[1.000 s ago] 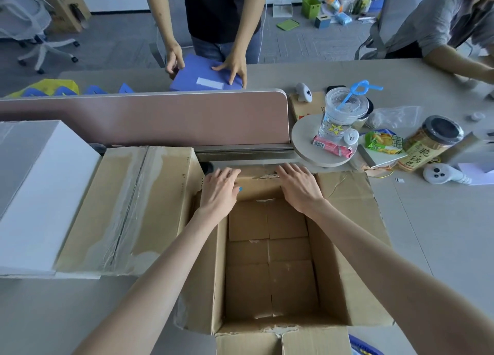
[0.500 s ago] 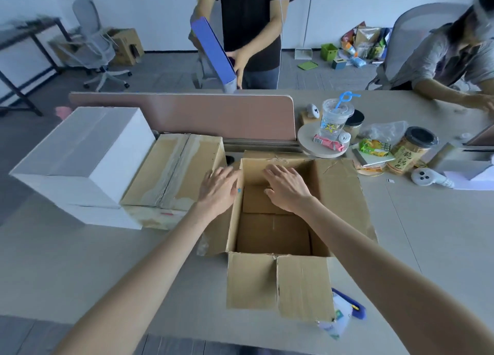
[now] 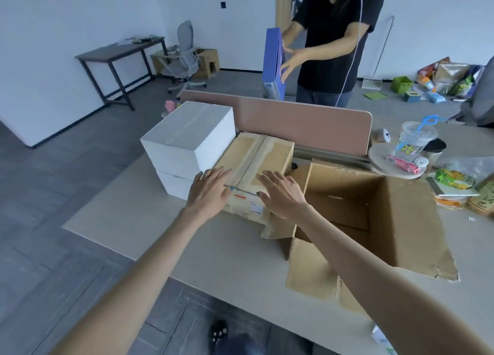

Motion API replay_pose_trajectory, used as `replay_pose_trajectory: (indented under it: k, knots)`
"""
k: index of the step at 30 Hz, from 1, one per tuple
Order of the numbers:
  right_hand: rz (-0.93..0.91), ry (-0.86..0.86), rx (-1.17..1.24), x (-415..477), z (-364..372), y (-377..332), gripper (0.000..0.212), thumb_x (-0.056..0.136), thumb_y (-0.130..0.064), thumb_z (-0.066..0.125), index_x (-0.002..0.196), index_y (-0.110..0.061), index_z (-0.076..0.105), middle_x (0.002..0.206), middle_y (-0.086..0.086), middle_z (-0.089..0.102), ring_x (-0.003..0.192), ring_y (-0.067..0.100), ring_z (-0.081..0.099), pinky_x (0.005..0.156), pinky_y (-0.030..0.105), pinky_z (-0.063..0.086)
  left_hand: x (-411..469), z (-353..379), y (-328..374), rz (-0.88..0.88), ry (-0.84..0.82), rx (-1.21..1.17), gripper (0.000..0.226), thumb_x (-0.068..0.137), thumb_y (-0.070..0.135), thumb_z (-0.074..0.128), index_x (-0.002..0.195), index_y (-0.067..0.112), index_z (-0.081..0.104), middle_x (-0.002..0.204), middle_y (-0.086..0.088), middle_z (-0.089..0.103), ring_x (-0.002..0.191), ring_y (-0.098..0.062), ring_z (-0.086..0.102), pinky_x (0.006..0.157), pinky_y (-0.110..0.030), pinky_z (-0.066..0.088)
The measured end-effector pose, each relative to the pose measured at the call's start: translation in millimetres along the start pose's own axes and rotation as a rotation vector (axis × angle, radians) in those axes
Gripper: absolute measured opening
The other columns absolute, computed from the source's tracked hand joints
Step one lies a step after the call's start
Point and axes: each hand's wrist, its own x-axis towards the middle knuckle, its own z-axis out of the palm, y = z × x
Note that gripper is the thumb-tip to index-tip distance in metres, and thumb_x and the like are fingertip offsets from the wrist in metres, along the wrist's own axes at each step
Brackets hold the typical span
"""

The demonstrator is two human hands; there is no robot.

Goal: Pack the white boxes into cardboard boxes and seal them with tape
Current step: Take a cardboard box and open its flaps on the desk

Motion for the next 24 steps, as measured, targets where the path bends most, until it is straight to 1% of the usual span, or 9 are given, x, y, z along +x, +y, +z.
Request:
replay_pose_trajectory:
  k: [7, 12, 15, 17, 19, 21, 22, 23, 24]
  knots:
    - [0.043, -0.013, 0.005, 96, 20, -51, 0.051, 0.103, -0.039, 0.039, 0.150, -0.020, 0.030, 0.156, 0.001, 0.031, 0.139, 0.021, 0.034, 0.108, 0.038, 0.033, 39, -11, -110, -0.064, 0.035, 0.000, 0.048, 0.102, 0.031, 0.046, 0.148, 0.017, 0.042, 0.153, -0.007, 0.041, 0.139, -0.025, 0.037, 0.113, -0.040, 0.027]
    - [0.165, 0.027, 0.027, 168, 35, -77, 0.050, 0.104, -0.041, 0.034, 0.148, -0.017, 0.034, 0.150, 0.002, 0.040, 0.134, 0.022, 0.040, 0.103, 0.039, 0.037, 89, -15, -187, -0.053, 0.006, -0.016, 0.049, 0.100, 0.027, 0.049, 0.147, 0.015, 0.042, 0.151, -0.010, 0.042, 0.139, -0.028, 0.037, 0.109, -0.042, 0.031]
    - [0.284, 0.049, 0.077, 208, 42, -94, 0.051, 0.104, -0.044, 0.031, 0.144, -0.013, 0.037, 0.142, 0.007, 0.047, 0.126, 0.029, 0.048, 0.096, 0.040, 0.041, 117, -13, -234, -0.059, -0.018, -0.042, 0.051, 0.097, 0.029, 0.050, 0.144, 0.010, 0.044, 0.146, -0.014, 0.044, 0.135, -0.034, 0.039, 0.105, -0.044, 0.034]
    - [0.383, 0.079, 0.166, 232, 46, -106, 0.050, 0.103, -0.048, 0.030, 0.132, -0.009, 0.043, 0.130, 0.012, 0.055, 0.114, 0.034, 0.055, 0.084, 0.040, 0.044, 136, -13, -265, -0.076, -0.021, -0.055, 0.055, 0.096, 0.036, 0.046, 0.142, 0.006, 0.043, 0.142, -0.017, 0.045, 0.130, -0.038, 0.042, 0.098, -0.046, 0.038]
    - [0.486, 0.117, 0.304, 252, 50, -115, 0.052, 0.100, -0.054, 0.033, 0.122, -0.008, 0.043, 0.119, 0.015, 0.059, 0.102, 0.036, 0.059, 0.076, 0.041, 0.047, 152, -16, -288, -0.124, -0.034, -0.069, 0.056, 0.097, 0.038, 0.048, 0.142, 0.007, 0.038, 0.142, -0.016, 0.043, 0.127, -0.037, 0.043, 0.092, -0.044, 0.039]
    - [0.577, 0.114, 0.461, 268, 53, -121, 0.058, 0.096, -0.059, 0.039, 0.128, -0.011, 0.039, 0.116, 0.011, 0.060, 0.098, 0.034, 0.059, 0.072, 0.040, 0.047, 163, -16, -307, -0.163, -0.080, -0.100, 0.061, 0.097, 0.046, 0.049, 0.145, 0.012, 0.031, 0.143, -0.014, 0.043, 0.124, -0.036, 0.047, 0.089, -0.042, 0.038]
    - [0.618, 0.105, 0.567, 274, 55, -125, 0.058, 0.095, -0.058, 0.043, 0.130, -0.012, 0.037, 0.114, 0.009, 0.059, 0.098, 0.031, 0.058, 0.071, 0.038, 0.044, 168, -13, -317, -0.191, -0.130, -0.166, 0.066, 0.096, 0.049, 0.050, 0.148, 0.015, 0.027, 0.146, -0.012, 0.041, 0.126, -0.035, 0.047, 0.091, -0.042, 0.037]
    - [0.652, 0.105, 0.692, 280, 57, -127, 0.056, 0.095, -0.054, 0.050, 0.131, -0.013, 0.037, 0.114, 0.007, 0.059, 0.097, 0.028, 0.057, 0.072, 0.035, 0.042, 172, -11, -324, -0.227, -0.193, -0.295, 0.069, 0.095, 0.051, 0.052, 0.150, 0.018, 0.024, 0.149, -0.007, 0.040, 0.129, -0.031, 0.045, 0.096, -0.041, 0.036]
    - [0.681, 0.128, 0.824, 284, 59, -129, 0.054, 0.093, -0.048, 0.056, 0.131, -0.014, 0.037, 0.116, 0.006, 0.059, 0.098, 0.025, 0.057, 0.074, 0.034, 0.042, 176, -9, -330, -0.268, -0.246, -0.494, 0.071, 0.094, 0.050, 0.057, 0.150, 0.021, 0.023, 0.147, 0.000, 0.041, 0.131, -0.026, 0.045, 0.099, -0.040, 0.036]
